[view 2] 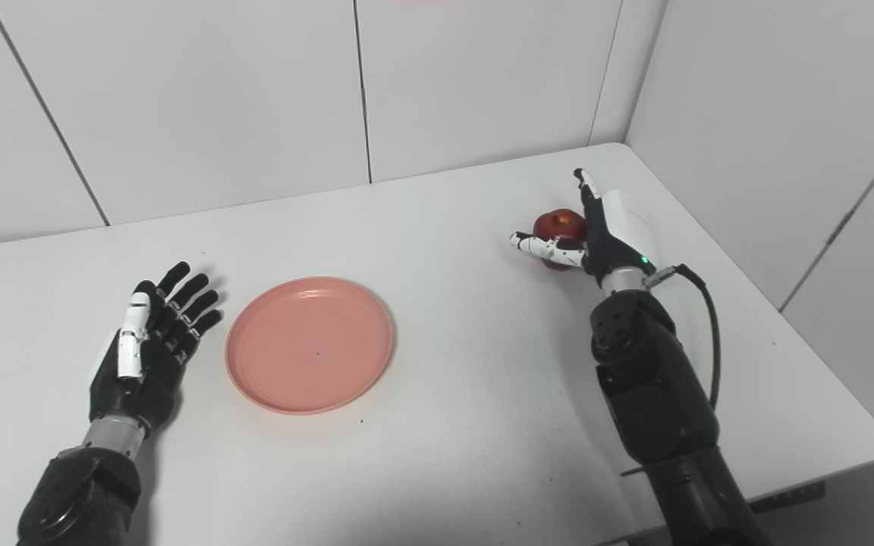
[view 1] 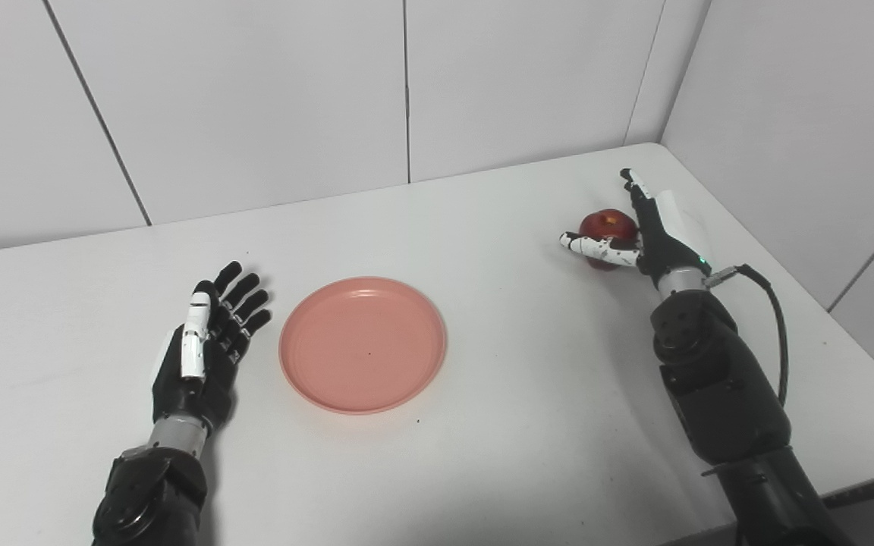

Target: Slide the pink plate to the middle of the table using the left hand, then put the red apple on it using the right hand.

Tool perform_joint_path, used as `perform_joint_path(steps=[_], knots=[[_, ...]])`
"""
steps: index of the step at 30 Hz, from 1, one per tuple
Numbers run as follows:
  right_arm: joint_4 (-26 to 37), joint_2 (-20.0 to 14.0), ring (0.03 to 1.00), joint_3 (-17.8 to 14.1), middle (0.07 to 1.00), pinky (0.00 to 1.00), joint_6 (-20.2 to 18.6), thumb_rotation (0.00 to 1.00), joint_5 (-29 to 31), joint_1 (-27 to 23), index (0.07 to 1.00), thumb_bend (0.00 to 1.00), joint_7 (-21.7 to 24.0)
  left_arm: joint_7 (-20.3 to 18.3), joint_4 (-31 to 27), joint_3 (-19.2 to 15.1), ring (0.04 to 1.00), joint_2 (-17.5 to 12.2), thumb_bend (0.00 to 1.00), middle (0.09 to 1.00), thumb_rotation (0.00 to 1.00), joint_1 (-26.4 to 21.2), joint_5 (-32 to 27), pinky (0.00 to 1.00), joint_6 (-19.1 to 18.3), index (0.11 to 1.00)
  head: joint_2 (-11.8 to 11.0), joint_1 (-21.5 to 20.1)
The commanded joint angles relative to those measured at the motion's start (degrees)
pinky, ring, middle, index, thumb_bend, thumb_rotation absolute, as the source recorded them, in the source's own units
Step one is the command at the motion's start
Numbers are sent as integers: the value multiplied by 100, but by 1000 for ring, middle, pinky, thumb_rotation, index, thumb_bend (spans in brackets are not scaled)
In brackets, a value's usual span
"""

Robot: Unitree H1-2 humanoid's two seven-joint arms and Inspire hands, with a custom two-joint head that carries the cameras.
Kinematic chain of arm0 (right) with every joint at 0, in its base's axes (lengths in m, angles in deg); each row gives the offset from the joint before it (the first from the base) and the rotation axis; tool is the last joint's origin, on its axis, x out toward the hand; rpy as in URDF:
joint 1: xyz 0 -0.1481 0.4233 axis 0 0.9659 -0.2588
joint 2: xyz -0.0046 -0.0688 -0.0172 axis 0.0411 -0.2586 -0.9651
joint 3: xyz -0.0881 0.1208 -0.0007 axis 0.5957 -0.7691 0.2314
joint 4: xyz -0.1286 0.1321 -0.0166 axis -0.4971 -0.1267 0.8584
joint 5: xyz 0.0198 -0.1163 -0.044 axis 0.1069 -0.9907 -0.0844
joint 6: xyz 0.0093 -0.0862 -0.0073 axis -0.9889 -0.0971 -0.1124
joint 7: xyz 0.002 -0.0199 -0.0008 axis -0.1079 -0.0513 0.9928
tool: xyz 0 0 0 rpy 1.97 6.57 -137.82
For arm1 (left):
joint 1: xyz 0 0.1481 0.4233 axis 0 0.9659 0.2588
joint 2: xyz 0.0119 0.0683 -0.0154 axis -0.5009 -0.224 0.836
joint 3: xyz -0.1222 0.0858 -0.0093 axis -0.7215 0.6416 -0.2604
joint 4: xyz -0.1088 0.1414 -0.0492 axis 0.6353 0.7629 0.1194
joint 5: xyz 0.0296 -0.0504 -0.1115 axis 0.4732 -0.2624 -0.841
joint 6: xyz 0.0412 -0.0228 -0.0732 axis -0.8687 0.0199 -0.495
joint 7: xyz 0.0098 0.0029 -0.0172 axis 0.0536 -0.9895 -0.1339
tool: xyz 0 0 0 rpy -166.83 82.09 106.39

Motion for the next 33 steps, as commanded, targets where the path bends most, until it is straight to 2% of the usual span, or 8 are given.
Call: perform_joint_path(steps=[1,8,17,24,30,33], knots=[[125,-180,853,0,907,726,24,500,-16,-230,926,1000,-16,45,-23,10,878,-5,409,886,1000,12,6,875,-126,876,-6,4],[-5,-270,841,115,895,720,118,488,5,-234,925,1000,-87,65,-61,13,876,2,410,884,1000,20,15,874,-158,874,18,29],[-151,-300,854,124,909,730,28,446,14,-272,925,1000,-75,64,-73,37,876,-5,413,884,1000,30,39,875,-146,875,27,47],[-225,-271,862,38,914,735,7,413,26,-281,926,1000,-99,83,-143,37,874,12,412,881,1000,48,24,871,-206,873,38,63],[-313,-288,862,2,915,732,7,429,11,-304,923,1000,-127,99,-172,42,874,23,414,882,1000,56,29,868,-228,874,38,63],[-379,-232,852,-82,894,731,98,410,134,-310,902,1000,-302,106,-170,43,873,19,411,881,1000,55,35,870,-243,873,52,76]])
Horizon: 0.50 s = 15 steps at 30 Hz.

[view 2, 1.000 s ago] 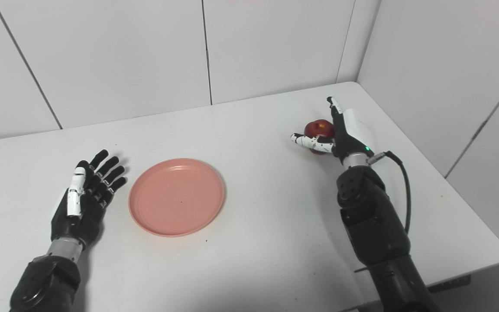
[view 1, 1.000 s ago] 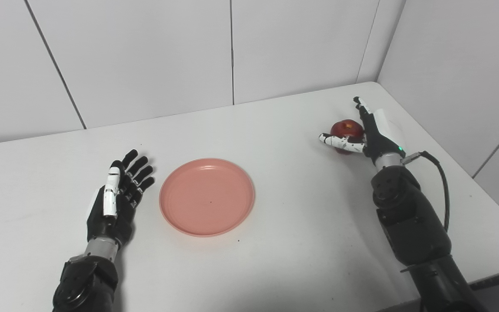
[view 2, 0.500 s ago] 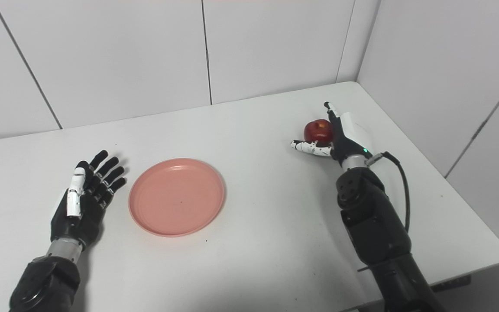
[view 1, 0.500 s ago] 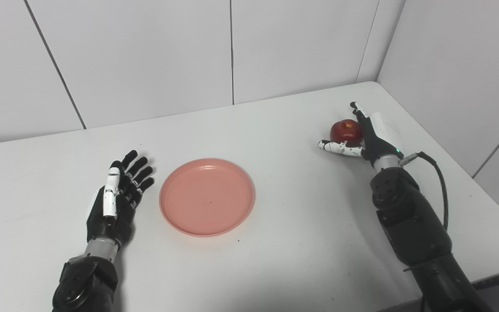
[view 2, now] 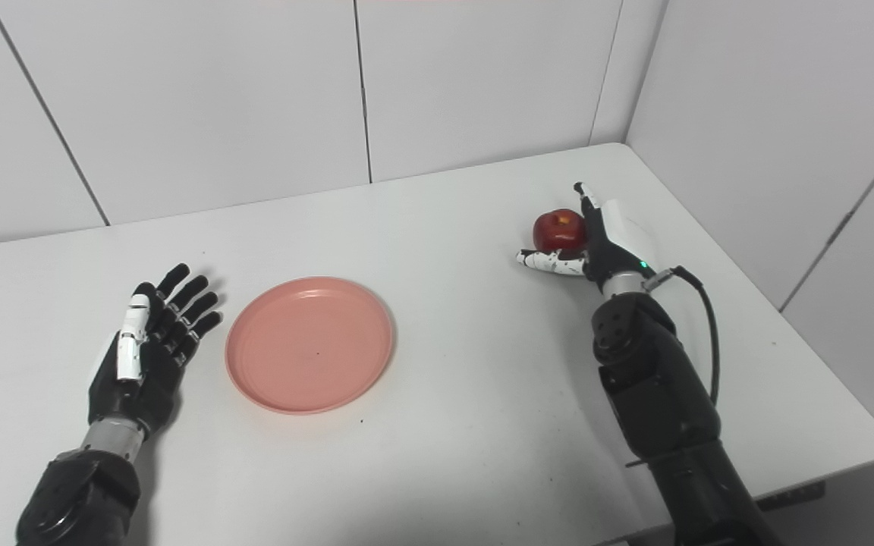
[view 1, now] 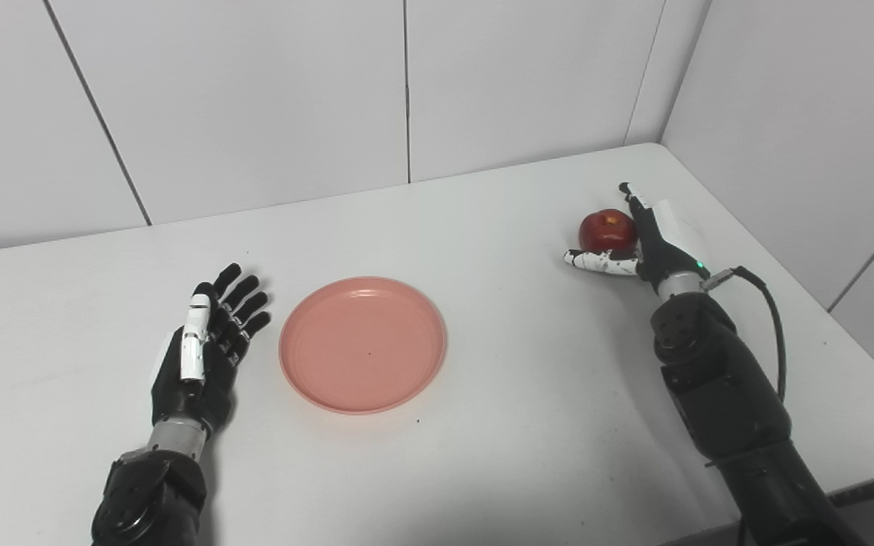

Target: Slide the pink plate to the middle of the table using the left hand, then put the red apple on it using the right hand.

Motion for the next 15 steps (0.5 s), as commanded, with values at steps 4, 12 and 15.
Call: perform_joint_path(steps=[4,12,15], knots=[[-40,-48,827,-215,859,721,327,356,220,-254,869,982,-488,69,-42,22,874,7,411,882,1000,3,28,871,-146,873,6,7],[-394,22,661,-312,696,576,905,210,513,-320,712,873,-1049,87,-80,41,868,8,410,878,1000,21,49,866,-165,870,13,9],[-630,21,588,-287,635,523,1061,180,630,-413,645,845,-1142,60,-65,43,869,-3,411,879,1000,23,30,869,-146,871,22,12]])
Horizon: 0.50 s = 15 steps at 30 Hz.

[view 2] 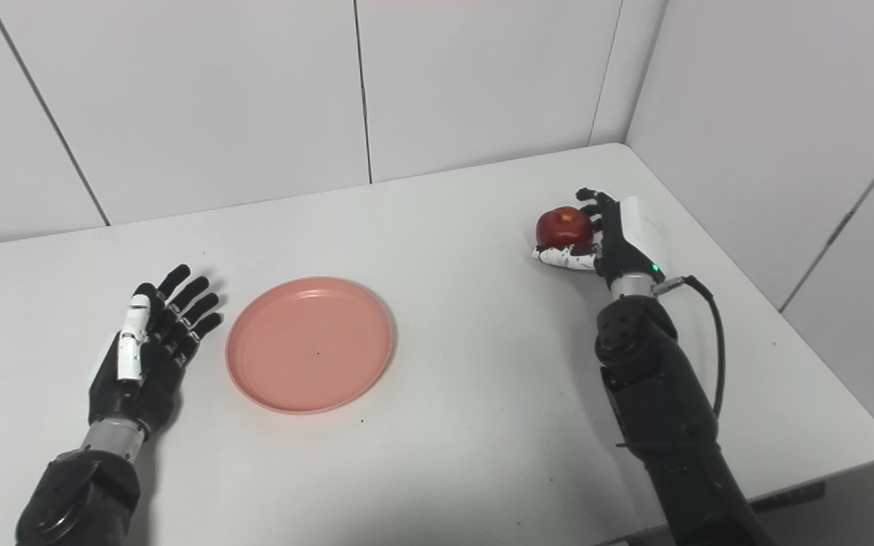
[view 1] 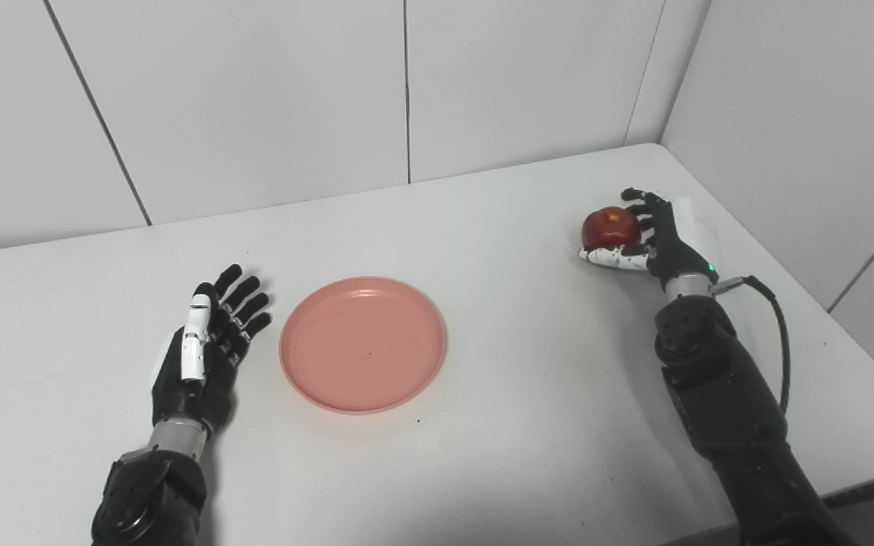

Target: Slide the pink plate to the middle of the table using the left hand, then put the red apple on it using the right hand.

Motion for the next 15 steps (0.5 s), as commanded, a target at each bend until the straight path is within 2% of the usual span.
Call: perform_joint_path(steps=[1,2,4,10,15], knots=[[-39,-116,554,-28,601,494,398,163,65,-335,569,687,-212,49,-17,29,866,2,413,877,1000,0,31,868,-137,870,-4,3],[-110,-132,531,4,578,474,452,153,74,-362,529,607,-214,53,-24,28,865,4,413,875,1000,1,30,866,-151,868,-4,3],[-250,-176,466,82,517,419,568,141,78,-407,491,530,-228,48,-22,37,865,-4,410,876,1000,2,40,866,-141,867,-4,3],[-516,-201,455,225,510,383,766,138,67,-510,485,521,-329,26,5,36,869,-12,415,880,1000,-1,24,870,-109,872,-3,3],[-542,-198,442,302,497,370,683,135,18,-549,486,519,-346,31,8,37,867,-13,416,877,1000,-2,29,866,-104,869,-3,3]])
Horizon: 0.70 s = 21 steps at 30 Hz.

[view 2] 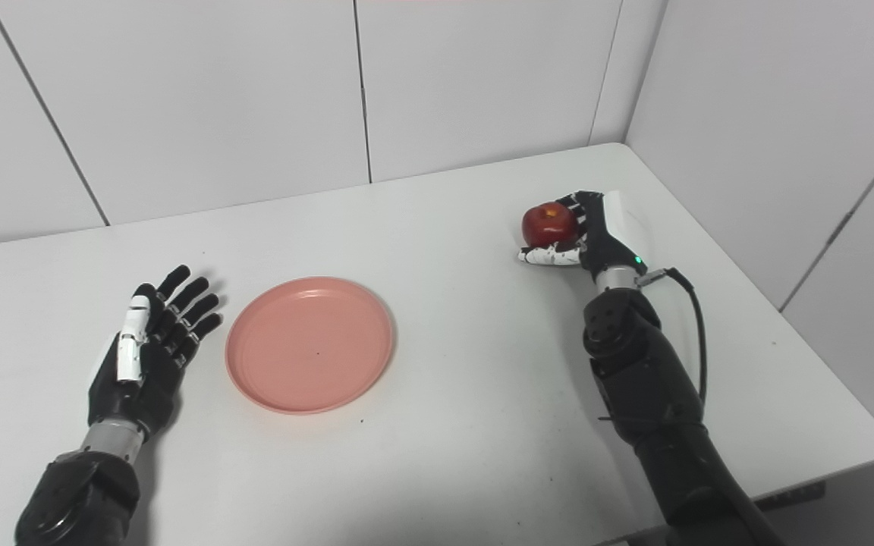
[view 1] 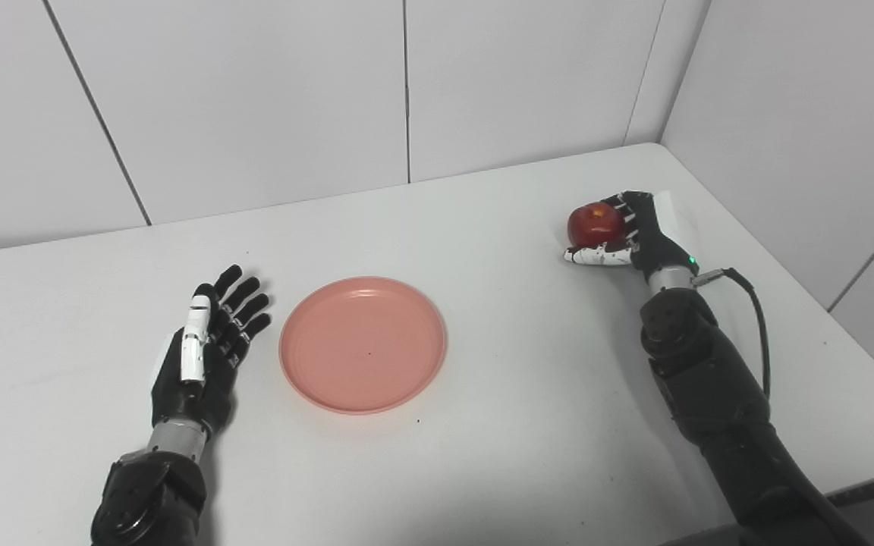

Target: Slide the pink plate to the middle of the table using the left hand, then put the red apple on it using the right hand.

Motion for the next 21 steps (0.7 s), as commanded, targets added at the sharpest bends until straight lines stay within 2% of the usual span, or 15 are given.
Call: perform_joint_path(steps=[1,14,19,21], knots=[[29,-144,440,19,494,368,218,135,-54,-267,486,519,-121,39,22,25,866,3,415,876,1000,-9,28,866,-100,869,-7,5],[429,-168,446,33,503,374,67,134,-77,-191,486,519,-120,52,11,33,871,6,419,881,1000,-16,37,870,-127,873,-19,43],[888,-141,443,14,495,365,112,132,-103,-131,484,519,-138,55,48,49,871,3,422,880,1000,-13,68,870,-77,872,-41,97],[1152,-121,441,35,494,361,21,132,-167,-120,484,519,-98,64,47,59,870,6,420,879,1000,-11,88,869,-71,872,-48,129]])
